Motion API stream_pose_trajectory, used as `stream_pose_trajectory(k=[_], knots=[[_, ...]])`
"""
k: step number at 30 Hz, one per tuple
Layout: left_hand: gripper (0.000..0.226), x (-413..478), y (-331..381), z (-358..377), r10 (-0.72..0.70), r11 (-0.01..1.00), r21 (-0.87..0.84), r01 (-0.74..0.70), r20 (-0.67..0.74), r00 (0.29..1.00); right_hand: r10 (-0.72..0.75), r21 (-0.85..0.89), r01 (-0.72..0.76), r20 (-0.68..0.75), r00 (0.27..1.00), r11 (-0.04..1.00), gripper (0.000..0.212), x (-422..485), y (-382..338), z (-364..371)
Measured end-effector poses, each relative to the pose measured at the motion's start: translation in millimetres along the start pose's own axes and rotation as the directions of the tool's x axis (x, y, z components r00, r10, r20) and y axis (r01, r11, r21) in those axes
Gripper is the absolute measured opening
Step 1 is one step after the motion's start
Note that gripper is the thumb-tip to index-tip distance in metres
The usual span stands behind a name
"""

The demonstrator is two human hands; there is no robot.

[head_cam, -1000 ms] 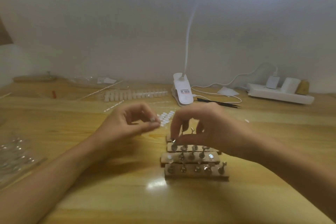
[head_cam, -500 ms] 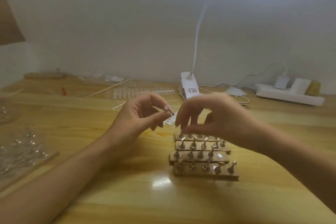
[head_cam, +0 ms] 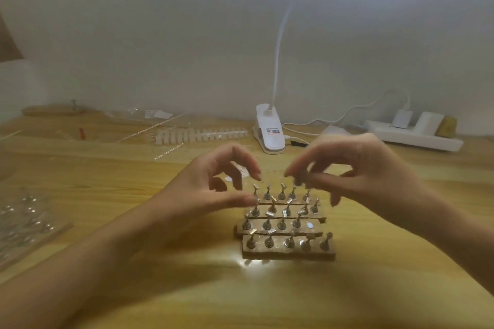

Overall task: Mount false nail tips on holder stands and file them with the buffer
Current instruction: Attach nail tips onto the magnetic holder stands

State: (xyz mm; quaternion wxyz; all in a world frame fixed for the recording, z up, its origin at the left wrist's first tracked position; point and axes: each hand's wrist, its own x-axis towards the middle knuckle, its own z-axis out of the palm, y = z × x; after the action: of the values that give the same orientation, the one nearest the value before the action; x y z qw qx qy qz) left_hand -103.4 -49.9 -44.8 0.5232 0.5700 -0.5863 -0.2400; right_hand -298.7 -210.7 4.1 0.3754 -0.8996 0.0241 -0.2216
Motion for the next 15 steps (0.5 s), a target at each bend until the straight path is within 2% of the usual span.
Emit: stream_pose_trajectory(k=[3,4,6,10,15], knots=[[0.036,-1.4,-9.4,-6.3,-0.093,0.994,0.072,0.083,0.15,0.984,0.058,-0.189,-0.059,-0.011,0.998,0.98,0.012,-21.1,16.5,-6.1],[0.037,-1.6,-12.3,-5.9,-0.102,0.994,0.053,0.094,0.177,0.979,0.06,-0.256,-0.061,-0.01,0.998,0.965,0.018,-26.6,22.0,-4.0],[0.038,-2.0,-16.3,-5.4,-0.098,0.995,0.01,0.098,0.192,0.976,0.05,-0.363,-0.048,-0.006,0.999,0.93,0.029,-32.6,28.5,3.7],[0.038,-3.5,-20.8,-5.4,-0.079,0.997,0.008,0.078,0.184,0.98,0.005,-0.503,-0.018,-0.028,1.0,0.864,0.031,-35.1,28.4,14.9],[0.036,-4.1,-24.5,-2.5,-0.05,0.997,0.061,0.039,0.191,0.98,-0.002,-0.554,-0.022,-0.043,0.999,0.832,0.043,-35.7,30.5,18.8]])
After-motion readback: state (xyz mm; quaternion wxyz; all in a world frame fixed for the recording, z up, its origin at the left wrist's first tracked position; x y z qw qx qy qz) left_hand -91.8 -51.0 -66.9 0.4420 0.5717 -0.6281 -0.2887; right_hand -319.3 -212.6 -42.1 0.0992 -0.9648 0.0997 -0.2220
